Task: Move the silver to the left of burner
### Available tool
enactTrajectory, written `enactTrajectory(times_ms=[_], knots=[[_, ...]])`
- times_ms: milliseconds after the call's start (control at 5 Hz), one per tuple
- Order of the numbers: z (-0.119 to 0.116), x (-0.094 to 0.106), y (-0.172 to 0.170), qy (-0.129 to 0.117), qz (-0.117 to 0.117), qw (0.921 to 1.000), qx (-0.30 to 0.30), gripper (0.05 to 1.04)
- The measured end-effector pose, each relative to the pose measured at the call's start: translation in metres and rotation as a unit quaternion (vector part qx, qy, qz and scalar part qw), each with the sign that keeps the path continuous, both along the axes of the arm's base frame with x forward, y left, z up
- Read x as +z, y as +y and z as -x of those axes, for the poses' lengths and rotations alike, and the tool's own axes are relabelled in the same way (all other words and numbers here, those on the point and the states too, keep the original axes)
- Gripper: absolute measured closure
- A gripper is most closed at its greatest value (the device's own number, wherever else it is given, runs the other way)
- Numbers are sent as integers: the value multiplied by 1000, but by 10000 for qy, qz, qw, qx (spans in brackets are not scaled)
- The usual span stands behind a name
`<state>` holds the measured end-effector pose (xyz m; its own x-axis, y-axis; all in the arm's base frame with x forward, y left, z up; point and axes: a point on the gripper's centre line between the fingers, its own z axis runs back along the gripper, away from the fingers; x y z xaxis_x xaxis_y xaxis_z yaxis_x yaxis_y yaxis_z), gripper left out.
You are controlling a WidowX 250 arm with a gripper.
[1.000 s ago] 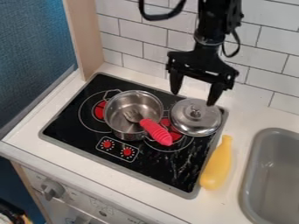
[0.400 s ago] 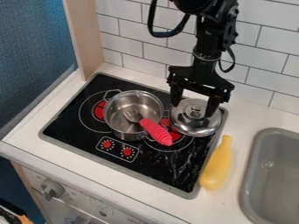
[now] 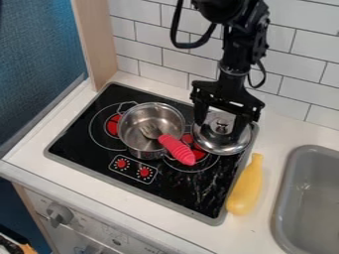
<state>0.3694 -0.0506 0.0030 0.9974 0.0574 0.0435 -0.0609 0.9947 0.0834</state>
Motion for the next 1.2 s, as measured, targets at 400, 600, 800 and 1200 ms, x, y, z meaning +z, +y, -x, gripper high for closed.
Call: enactTrajectory(times_ms=[400,600,800,1200], knots=[[-2,-1,-3,-53,132,9999,-15,739],[-2,-1,-2,-61,201,9998,-6,804],[-3,1,1,-98,103,9999,2,804],[-7,48,-9,-595,26,9982,79,804]])
